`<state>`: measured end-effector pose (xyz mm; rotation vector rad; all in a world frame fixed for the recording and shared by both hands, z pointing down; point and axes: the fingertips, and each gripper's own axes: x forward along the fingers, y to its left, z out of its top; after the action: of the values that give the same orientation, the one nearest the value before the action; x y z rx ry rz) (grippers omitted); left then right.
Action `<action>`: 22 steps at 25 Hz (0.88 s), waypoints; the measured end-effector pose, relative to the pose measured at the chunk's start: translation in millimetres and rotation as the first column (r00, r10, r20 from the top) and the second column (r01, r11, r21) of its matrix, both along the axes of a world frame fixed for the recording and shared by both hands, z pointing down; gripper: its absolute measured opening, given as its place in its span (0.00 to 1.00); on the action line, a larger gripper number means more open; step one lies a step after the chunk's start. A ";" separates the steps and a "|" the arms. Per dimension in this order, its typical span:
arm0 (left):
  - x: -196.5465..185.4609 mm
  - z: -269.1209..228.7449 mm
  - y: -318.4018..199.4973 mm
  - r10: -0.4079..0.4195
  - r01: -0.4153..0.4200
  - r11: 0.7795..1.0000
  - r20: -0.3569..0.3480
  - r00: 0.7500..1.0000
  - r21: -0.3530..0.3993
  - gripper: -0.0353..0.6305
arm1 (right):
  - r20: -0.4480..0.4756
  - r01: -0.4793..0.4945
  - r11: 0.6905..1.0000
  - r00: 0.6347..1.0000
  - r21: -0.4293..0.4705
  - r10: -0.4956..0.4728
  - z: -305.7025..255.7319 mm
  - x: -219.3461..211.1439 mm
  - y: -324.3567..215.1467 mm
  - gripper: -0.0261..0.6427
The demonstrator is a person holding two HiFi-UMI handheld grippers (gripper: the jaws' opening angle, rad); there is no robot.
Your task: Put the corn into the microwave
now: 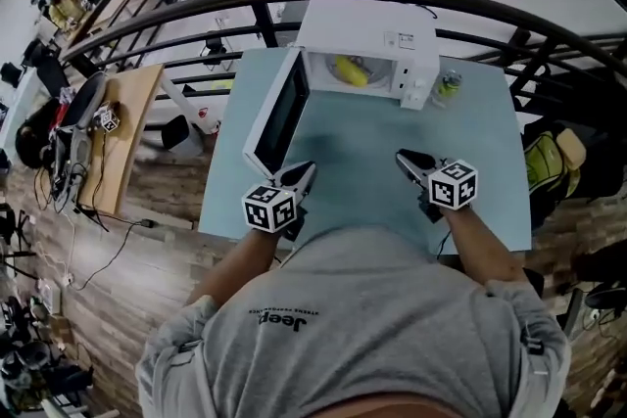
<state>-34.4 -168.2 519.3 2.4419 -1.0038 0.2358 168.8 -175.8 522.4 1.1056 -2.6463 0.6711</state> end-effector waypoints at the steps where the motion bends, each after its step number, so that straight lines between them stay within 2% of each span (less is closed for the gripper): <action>1: 2.9 -2.5 5.4 -0.021 0.021 1.000 -0.002 1.000 0.000 0.08 | 0.004 0.012 1.000 1.000 0.006 -0.012 -3.2 8.0 8.7 0.10; 5: 21.9 -7.1 30.7 -0.059 0.059 0.998 0.020 0.998 -0.008 0.08 | 0.047 0.038 0.999 0.998 0.018 -0.039 -11.5 37.6 33.7 0.07; 11: 49.1 -20.1 62.3 -0.046 0.046 0.999 0.041 0.998 -0.011 0.08 | 0.125 0.083 0.996 0.988 0.035 -0.087 -20.8 55.7 60.9 0.07; 14: 44.4 -30.1 59.5 -0.049 0.049 0.999 0.030 0.998 0.011 0.08 | 0.136 0.088 0.995 0.986 0.051 -0.094 -28.9 52.1 66.8 0.07; 17: 36.3 -42.3 45.3 -0.042 0.042 0.998 -0.003 0.999 0.046 0.08 | 0.106 0.088 0.992 0.990 0.086 -0.097 -44.3 47.4 66.0 0.07; 22: 15.9 -61.6 25.1 0.033 -0.030 0.994 -0.028 0.999 0.101 0.08 | 0.081 0.034 0.991 0.996 0.128 -0.044 -73.5 29.6 52.8 0.07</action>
<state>-18.4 -143.1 457.8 2.5455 -0.9875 0.1621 198.4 -123.0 448.9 1.0770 -2.8081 0.5606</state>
